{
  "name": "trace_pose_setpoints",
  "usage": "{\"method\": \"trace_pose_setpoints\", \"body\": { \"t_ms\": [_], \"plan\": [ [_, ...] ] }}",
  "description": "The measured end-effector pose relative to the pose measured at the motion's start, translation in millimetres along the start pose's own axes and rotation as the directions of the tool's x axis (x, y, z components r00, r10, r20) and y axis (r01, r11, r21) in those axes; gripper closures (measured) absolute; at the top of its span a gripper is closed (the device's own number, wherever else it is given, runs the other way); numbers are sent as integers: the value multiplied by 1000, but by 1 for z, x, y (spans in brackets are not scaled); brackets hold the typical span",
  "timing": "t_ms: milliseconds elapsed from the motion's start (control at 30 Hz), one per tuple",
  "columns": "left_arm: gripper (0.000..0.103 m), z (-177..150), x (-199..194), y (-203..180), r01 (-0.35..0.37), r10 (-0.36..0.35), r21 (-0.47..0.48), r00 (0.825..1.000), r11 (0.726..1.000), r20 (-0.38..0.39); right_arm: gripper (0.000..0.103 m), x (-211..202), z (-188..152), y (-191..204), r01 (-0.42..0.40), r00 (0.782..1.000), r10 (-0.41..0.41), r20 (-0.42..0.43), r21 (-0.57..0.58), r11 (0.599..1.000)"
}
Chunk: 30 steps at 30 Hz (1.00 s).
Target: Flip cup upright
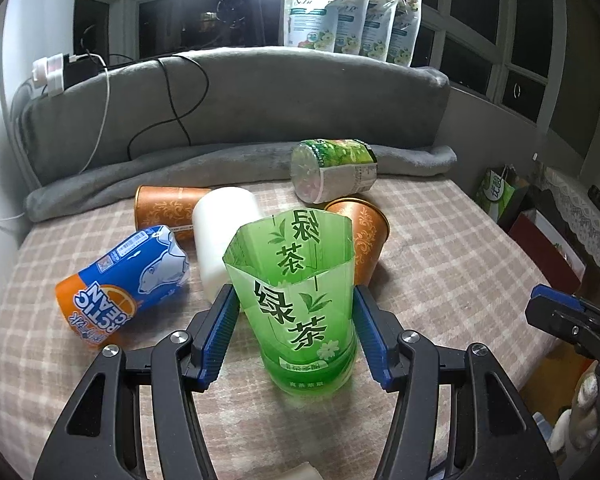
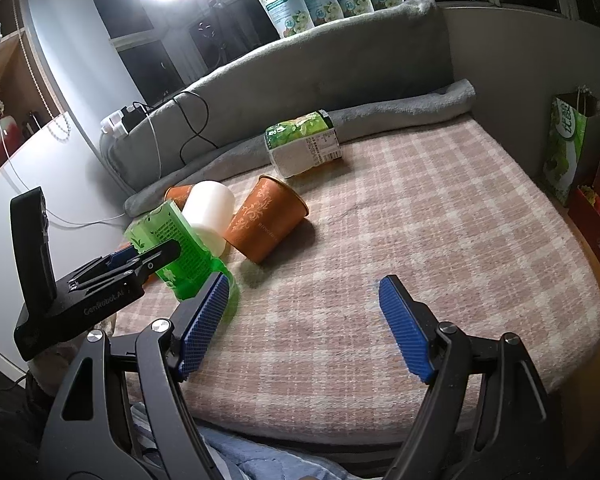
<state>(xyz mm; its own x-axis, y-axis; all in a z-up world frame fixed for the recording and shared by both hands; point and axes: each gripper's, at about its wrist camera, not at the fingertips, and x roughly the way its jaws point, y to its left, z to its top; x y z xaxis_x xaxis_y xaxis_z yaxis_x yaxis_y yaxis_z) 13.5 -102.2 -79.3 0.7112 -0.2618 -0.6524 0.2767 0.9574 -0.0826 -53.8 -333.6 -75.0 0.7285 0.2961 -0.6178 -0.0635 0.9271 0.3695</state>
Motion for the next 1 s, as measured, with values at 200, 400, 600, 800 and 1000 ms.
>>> {"method": "trace_pose_setpoints", "body": {
  "t_ms": [200,400,600,800,1000],
  "plan": [
    [46,-3,-2,-3,15,-15,3,1000,1000,-1,23,-2,0,-1,7,1000,-7,5,-3,1000],
    [46,-8,-6,-7,42,-42,12,999,999,1,23,-3,0,0,6,1000,-6,9,-5,1000],
    [46,-12,-4,-14,78,-78,13,997,997,-22,23,-6,-1,-2,2,1000,-2,19,1,1000],
    [35,-13,-11,-17,115,-115,13,993,993,-19,23,-10,1,1,22,999,-21,42,-20,1000],
    [31,-18,-24,-14,139,-139,8,990,990,-16,23,-19,7,18,92,991,-80,111,-107,990]
  ]
}}
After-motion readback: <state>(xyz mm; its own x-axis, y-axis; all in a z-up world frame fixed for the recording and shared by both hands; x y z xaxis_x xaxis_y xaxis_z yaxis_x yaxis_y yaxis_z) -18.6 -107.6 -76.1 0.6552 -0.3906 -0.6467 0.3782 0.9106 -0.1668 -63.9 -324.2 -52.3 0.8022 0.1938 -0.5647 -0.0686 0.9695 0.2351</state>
